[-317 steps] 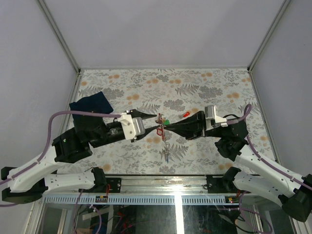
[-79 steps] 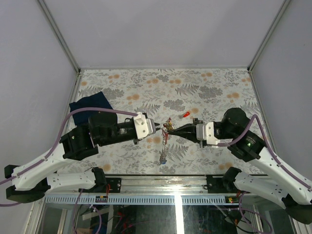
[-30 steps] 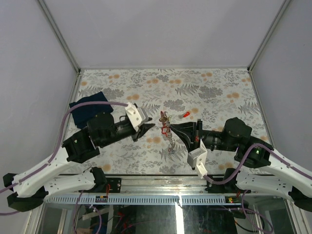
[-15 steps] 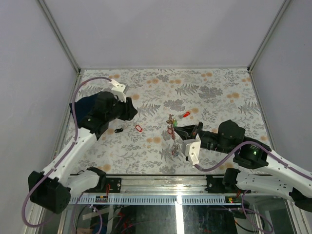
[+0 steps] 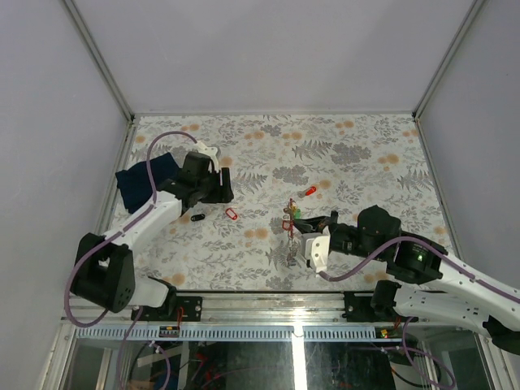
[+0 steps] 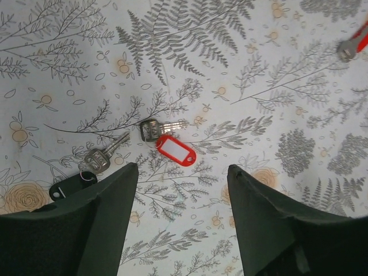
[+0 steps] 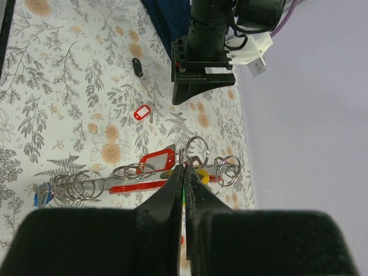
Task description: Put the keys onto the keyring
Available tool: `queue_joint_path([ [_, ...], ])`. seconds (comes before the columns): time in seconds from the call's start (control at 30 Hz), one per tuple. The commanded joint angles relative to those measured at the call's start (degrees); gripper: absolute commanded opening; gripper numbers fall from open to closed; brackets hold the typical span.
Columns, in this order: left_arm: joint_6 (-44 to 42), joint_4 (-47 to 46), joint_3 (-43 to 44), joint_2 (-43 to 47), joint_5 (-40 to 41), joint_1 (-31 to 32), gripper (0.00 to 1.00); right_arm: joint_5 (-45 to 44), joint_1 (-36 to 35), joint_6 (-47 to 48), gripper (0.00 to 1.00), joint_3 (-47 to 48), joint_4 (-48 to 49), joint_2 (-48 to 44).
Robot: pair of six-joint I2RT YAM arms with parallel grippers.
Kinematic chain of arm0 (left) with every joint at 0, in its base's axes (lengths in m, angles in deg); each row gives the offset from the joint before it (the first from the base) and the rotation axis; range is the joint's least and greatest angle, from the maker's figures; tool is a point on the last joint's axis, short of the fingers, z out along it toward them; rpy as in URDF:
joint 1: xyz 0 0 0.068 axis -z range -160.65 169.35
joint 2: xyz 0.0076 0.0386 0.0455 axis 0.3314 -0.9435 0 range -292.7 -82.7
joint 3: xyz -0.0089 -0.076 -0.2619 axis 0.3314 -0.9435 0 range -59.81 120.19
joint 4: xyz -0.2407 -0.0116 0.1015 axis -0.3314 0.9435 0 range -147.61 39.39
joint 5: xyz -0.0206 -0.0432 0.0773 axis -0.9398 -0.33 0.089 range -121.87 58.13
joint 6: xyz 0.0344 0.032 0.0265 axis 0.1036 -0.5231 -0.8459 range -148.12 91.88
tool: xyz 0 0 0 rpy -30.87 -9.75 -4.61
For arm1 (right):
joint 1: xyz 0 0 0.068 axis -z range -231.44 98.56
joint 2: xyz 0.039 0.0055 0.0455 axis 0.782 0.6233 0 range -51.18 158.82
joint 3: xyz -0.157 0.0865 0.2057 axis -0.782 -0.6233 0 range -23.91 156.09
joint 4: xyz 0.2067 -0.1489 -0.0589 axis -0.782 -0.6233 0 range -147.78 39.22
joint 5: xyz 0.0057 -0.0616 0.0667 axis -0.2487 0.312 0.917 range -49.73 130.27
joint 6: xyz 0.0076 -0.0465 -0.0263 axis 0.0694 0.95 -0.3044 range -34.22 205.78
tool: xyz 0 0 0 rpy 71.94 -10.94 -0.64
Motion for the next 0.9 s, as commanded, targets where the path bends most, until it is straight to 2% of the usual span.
queue_joint_path([
  [0.0,0.2,-2.2,1.5,-3.7,4.0,-0.4,0.64,0.0,-0.4,-2.5,0.00,0.0,4.0,-0.7],
  [0.1,-0.8,-3.1,1.3,-5.4,3.7,-0.4,0.64,0.5,-0.5,-2.9,0.00,-0.6,4.2,-0.7],
  [0.23,-1.5,-2.7,2.1,-8.5,4.1,-0.4,0.57,1.1,-0.4,-3.1,0.00,-1.3,4.3,-0.8],
  [0.47,-0.6,2.4,1.7,-7.5,14.4,-0.4,0.53,2.1,-0.5,-3.6,0.00,-1.9,3.9,-0.8],
  [0.67,-1.6,4.6,-1.2,-6.0,17.6,-0.5,0.54,2.4,-0.5,-3.5,0.00,-2.6,3.9,-0.4],
  [0.73,-2.0,5.0,-1.5,-6.3,17.2,-1.4,0.54,2.6,-0.5,-3.6,0.00,-2.6,3.9,-0.2],
  [0.87,-2.2,4.9,-2.1,-6.7,11.1,-5.6,0.54,3.2,-0.4,-3.7,0.00,-2.5,3.5,0.1],
])
